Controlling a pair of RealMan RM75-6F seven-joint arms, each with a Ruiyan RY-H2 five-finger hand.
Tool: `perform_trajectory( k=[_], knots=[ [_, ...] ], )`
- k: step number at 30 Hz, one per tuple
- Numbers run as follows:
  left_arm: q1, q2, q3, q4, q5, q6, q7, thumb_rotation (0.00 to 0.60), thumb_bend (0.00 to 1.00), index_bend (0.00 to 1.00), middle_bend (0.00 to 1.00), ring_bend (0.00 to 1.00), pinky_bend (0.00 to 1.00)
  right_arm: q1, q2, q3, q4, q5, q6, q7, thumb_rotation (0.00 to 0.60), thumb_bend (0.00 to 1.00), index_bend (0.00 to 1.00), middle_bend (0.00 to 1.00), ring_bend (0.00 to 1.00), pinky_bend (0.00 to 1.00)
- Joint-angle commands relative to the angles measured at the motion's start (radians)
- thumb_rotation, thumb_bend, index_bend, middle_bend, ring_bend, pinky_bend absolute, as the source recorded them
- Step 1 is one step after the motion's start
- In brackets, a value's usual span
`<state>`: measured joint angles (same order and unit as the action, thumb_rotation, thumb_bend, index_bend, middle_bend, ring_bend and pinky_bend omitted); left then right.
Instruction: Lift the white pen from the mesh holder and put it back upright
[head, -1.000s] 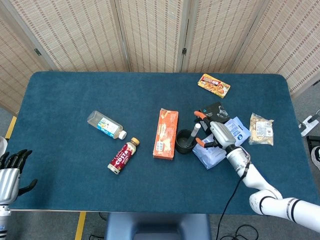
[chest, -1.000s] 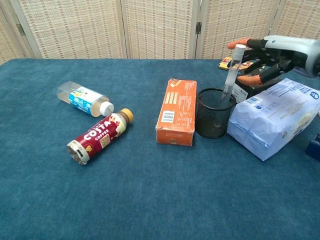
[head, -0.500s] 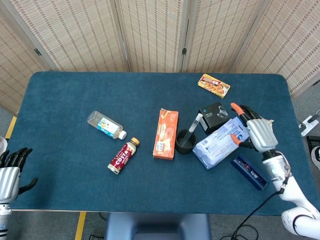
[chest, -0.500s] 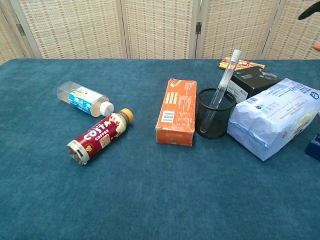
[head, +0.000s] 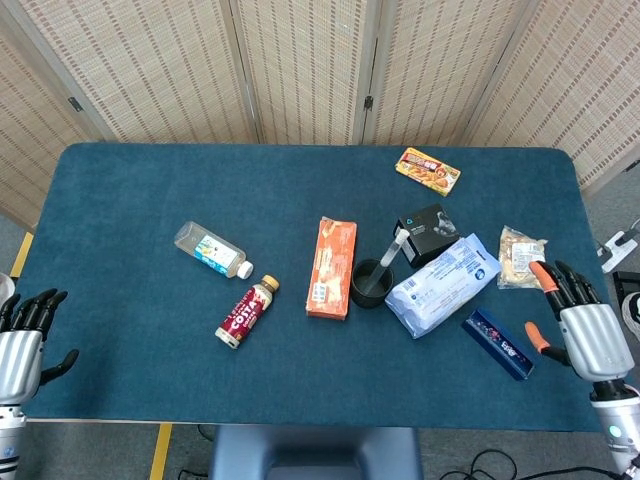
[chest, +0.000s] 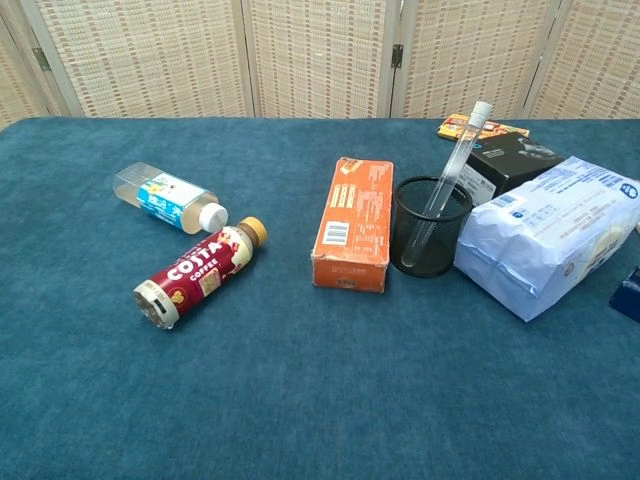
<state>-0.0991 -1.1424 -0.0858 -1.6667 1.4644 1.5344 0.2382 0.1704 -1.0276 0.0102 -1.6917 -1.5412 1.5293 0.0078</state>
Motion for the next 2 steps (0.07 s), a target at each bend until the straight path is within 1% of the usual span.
perform_trajectory(
  k=[1,2],
  knots=[
    [0.0,0.003,0.001,-0.003,0.001,-0.001,0.0,0.6,0.25,0.18,0.17,0.18,0.12,-0.033,-0.016,-0.006,0.016,-0.034,0.053,0.0,0.6,0.32,0.0,0.08,0.0,0.12],
    [0.0,0.004,0.001,-0.003,0.001,-0.001,-0.002,0.6,0.25,0.18,0.17,0.18,0.12,-0.038,-0.021,-0.004,0.02,-0.038,0.063,-0.007,0.6,0.32,0.0,0.08,0.0,0.12]
  ],
)
